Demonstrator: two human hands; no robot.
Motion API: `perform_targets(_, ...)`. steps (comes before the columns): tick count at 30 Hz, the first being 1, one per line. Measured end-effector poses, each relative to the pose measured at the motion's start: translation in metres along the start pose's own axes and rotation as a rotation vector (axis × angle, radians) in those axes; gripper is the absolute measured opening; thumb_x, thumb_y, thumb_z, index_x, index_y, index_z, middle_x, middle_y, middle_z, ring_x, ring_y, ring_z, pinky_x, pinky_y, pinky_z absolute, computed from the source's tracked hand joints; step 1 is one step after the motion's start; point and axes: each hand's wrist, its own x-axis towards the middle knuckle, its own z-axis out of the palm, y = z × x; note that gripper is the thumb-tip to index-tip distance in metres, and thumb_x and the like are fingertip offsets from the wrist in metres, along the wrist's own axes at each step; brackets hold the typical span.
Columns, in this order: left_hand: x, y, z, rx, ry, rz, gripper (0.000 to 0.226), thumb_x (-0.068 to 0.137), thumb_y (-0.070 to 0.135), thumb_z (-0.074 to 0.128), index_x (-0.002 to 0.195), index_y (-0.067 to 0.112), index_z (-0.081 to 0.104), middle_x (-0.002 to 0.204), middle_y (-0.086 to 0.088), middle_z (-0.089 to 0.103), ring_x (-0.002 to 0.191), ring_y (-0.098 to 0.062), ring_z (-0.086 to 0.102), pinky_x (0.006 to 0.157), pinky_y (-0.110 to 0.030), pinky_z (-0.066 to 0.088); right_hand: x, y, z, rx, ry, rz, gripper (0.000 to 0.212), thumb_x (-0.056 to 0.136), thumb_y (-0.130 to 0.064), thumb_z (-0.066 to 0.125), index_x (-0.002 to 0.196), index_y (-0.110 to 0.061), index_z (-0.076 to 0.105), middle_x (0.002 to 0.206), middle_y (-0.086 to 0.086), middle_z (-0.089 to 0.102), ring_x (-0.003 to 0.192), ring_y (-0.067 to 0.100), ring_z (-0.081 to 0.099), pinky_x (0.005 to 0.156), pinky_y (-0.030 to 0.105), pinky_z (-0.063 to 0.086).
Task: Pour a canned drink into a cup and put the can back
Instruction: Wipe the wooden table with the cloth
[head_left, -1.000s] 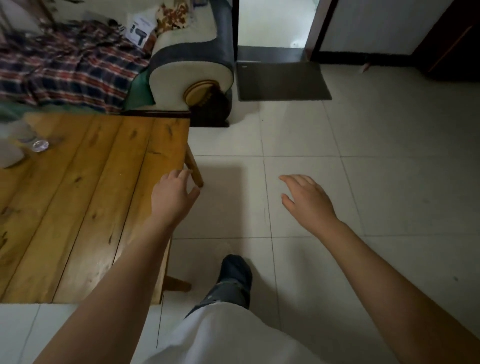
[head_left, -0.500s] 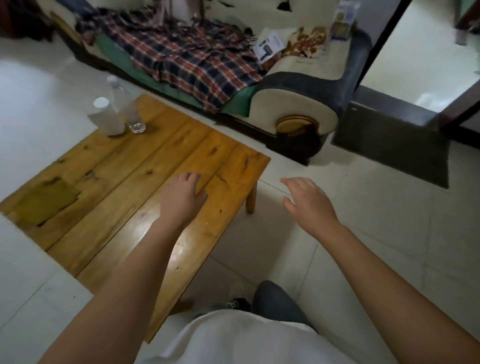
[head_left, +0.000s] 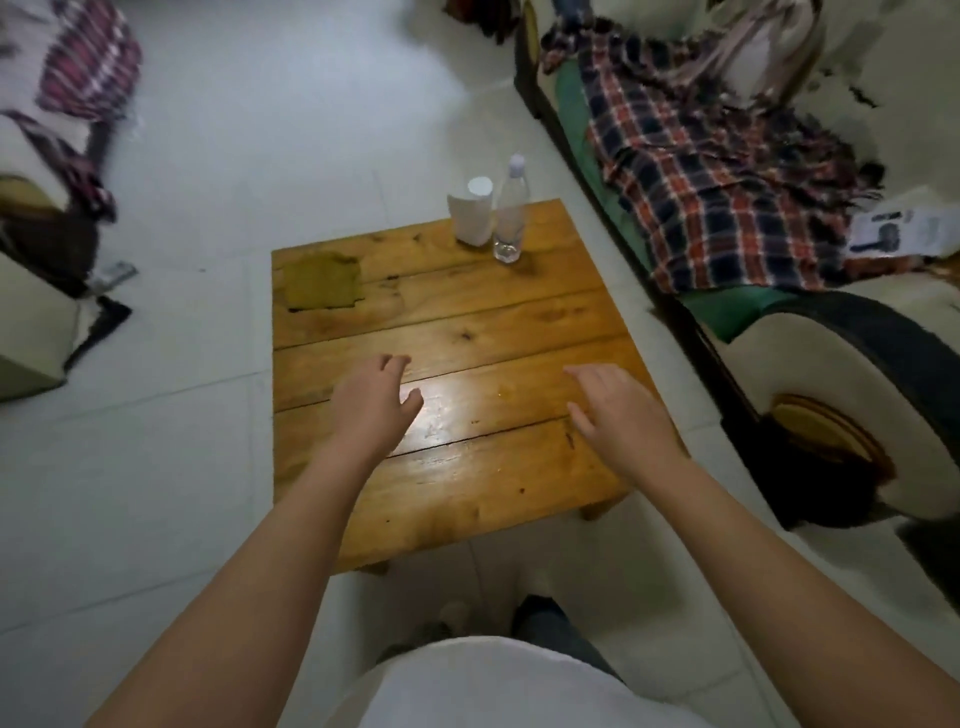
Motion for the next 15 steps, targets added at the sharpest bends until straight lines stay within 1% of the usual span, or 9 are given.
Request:
perform_targets(4,-0.004,0.005,-0.004,-0.024,0.059,-0.126,0.049,0.091,0.031,0.052,0.137,0.016,0.042,0.137,-0.006,0.048,0.124,-0.024,0.044,0.095,-0.036,0.041,0.028,0.007,-0.005,0.008,-0.032,-0.131,0.043,0.092,-0.023,0.050,0.133,-0.015,0.043,0.130,0.003,0.052,0.122,0.019,0.045,0.100,0.031,0.038)
perform_targets(9,-0.006,0.000,-0.005,-0.045,0.128,-0.277,0.049,0.091,0.031,0.051,0.136,0.016,0.042,0.135,-0.006,0.049,0.124,-0.024,0.045,0.095,-0.037,0.042,0.062,0.008,-0.003,0.053,-0.057,-0.261,0.040,0.092,-0.019,0.050,0.131,-0.012,0.046,0.123,0.007,0.057,0.117,0.022,0.050,0.093,0.033,0.043)
perform_targets(12,-0.013,-0.008,0.003,-0.063,0.135,-0.359,0.048,0.091,0.030,0.050,0.136,0.014,0.042,0.135,-0.007,0.050,0.122,-0.024,0.046,0.095,-0.038,0.042,0.080,0.006,0.005,0.044,-0.085,-0.332,0.041,0.093,-0.021,0.048,0.133,-0.013,0.044,0.127,0.005,0.055,0.120,0.019,0.048,0.098,0.033,0.042)
perform_targets(15,-0.016,-0.015,0.011,-0.050,0.125,-0.395,0.049,0.092,0.031,0.049,0.137,0.015,0.041,0.137,-0.006,0.048,0.123,-0.024,0.045,0.097,-0.038,0.040,0.096,0.001,0.014,0.028,-0.135,-0.374,0.041,0.094,-0.023,0.047,0.134,-0.015,0.043,0.130,0.003,0.053,0.123,0.019,0.046,0.099,0.033,0.041)
